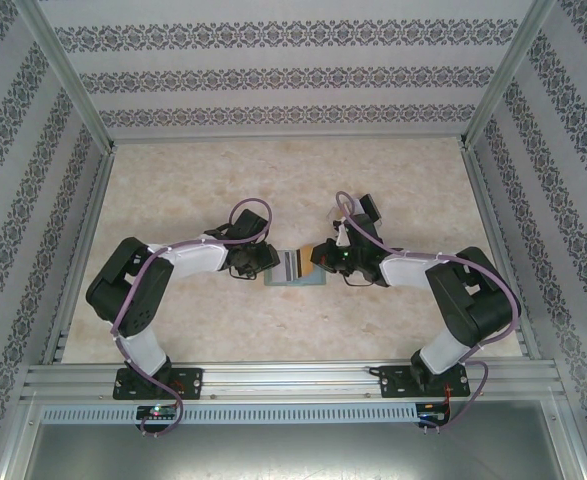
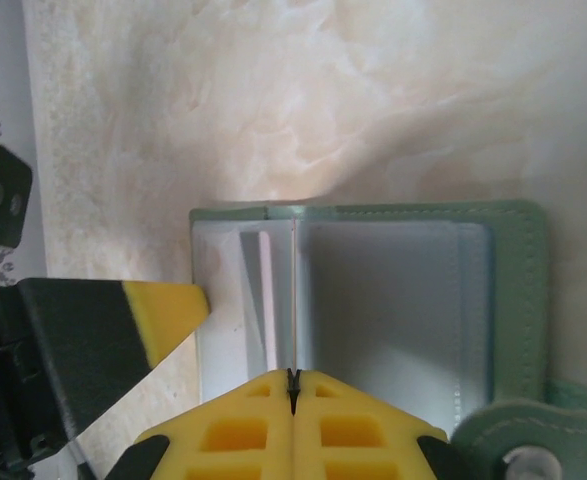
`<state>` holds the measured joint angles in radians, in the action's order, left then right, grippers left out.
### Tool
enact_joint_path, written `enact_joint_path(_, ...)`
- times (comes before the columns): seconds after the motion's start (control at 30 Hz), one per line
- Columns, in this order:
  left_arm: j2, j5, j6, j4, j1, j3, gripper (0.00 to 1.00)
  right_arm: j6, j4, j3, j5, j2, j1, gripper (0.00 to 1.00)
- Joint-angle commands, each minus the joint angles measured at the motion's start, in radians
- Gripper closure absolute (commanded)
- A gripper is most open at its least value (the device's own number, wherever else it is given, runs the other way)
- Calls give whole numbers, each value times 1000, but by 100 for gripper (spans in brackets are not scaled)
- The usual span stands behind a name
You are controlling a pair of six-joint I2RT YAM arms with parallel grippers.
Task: Put the credit cards into the card holder
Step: Insert the credit card into the card slot.
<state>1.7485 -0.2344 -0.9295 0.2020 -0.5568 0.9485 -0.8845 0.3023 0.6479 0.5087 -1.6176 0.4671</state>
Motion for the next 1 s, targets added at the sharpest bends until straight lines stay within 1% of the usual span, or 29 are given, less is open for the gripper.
enact_joint_path(0.0,52,0,18,8,-14,14,60,10,66,0,41,-15,2,100)
enact_joint_path(0.17,54,3,19,10,-15,12,61,20,84,0,49,-10,13,100)
enact_joint_path(0.43,62,-3,17,10,-14,22,61,53,92,9,44,-112,21,100)
enact_joint_path(0.6,62,-4,18,8,-14,17,61,65,105,4,45,-148,38,100)
enact_joint_path(0.73,60,-6,10,-4,-15,13,61,49,115,14,37,-161,61,100)
enact_joint_path(0.87,56,-13,2,-7,-15,16,61,-12,130,23,-17,-171,91,100)
enact_joint_path(0.97,46,-21,-9,-26,-15,10,60,-30,115,58,-42,-179,122,100)
